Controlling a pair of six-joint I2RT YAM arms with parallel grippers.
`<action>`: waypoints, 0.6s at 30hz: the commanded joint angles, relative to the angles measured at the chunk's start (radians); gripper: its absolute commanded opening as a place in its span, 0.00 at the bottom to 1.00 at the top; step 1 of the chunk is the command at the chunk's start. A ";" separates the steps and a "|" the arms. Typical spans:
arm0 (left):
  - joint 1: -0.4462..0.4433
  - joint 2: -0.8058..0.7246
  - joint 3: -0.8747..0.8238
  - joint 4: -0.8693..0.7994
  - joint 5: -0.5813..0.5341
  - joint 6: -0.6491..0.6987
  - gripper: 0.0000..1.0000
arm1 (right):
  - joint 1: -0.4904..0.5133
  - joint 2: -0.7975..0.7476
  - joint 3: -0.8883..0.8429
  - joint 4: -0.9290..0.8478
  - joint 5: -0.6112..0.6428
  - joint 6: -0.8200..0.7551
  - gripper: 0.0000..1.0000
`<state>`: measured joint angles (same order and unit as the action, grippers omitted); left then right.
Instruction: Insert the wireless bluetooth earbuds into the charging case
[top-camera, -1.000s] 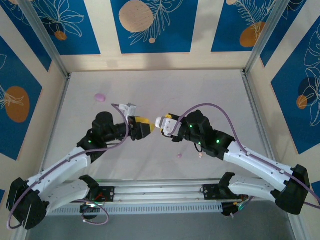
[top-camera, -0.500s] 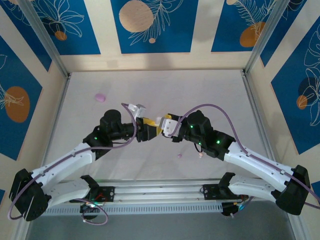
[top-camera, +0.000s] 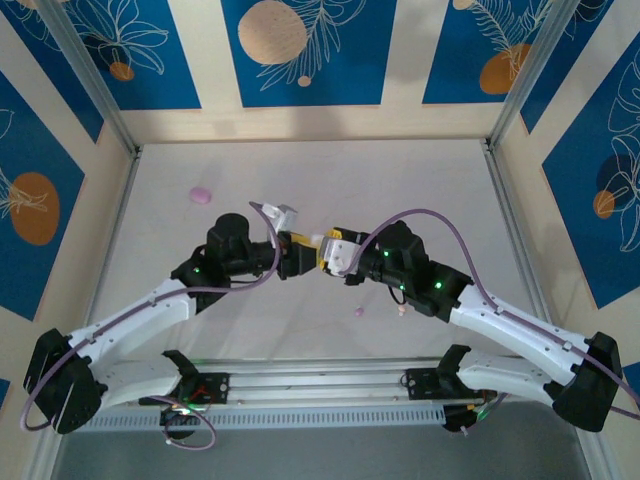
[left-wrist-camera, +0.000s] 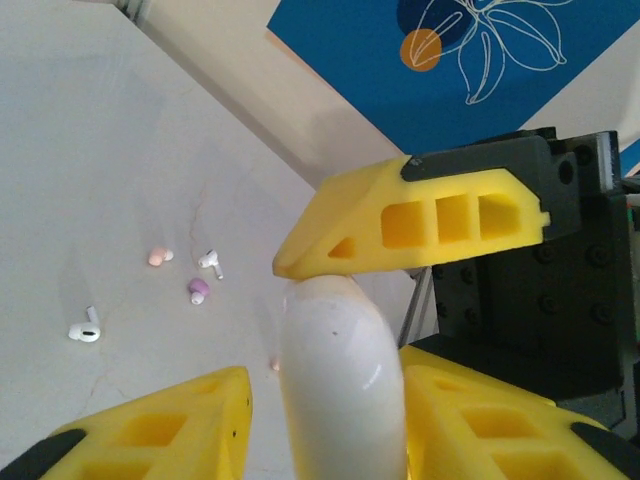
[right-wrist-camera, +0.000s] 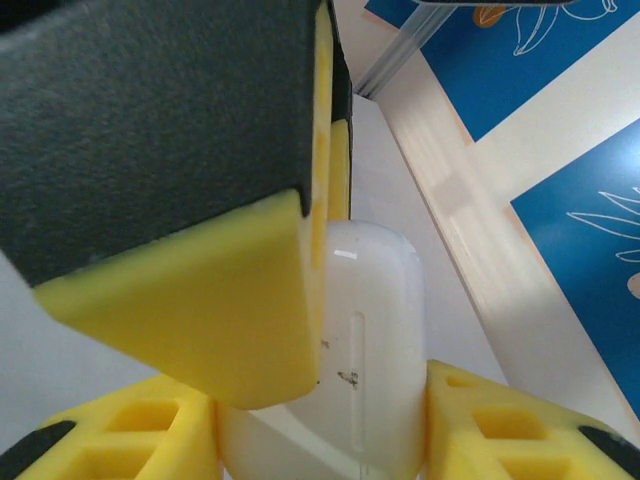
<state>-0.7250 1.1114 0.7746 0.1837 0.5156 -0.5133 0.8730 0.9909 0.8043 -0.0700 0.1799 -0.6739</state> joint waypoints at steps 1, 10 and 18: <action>-0.014 0.014 0.040 -0.013 -0.002 0.012 0.39 | 0.013 -0.021 -0.001 0.025 0.000 -0.026 0.45; -0.024 0.024 0.041 -0.011 -0.027 0.018 0.24 | 0.028 -0.027 0.003 0.023 0.021 -0.036 0.45; -0.024 -0.073 -0.073 0.189 -0.065 0.105 0.11 | -0.069 -0.099 0.095 -0.157 -0.170 0.367 0.64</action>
<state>-0.7441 1.0901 0.7406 0.2352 0.4747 -0.4747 0.8566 0.9440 0.8249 -0.1474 0.1429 -0.5556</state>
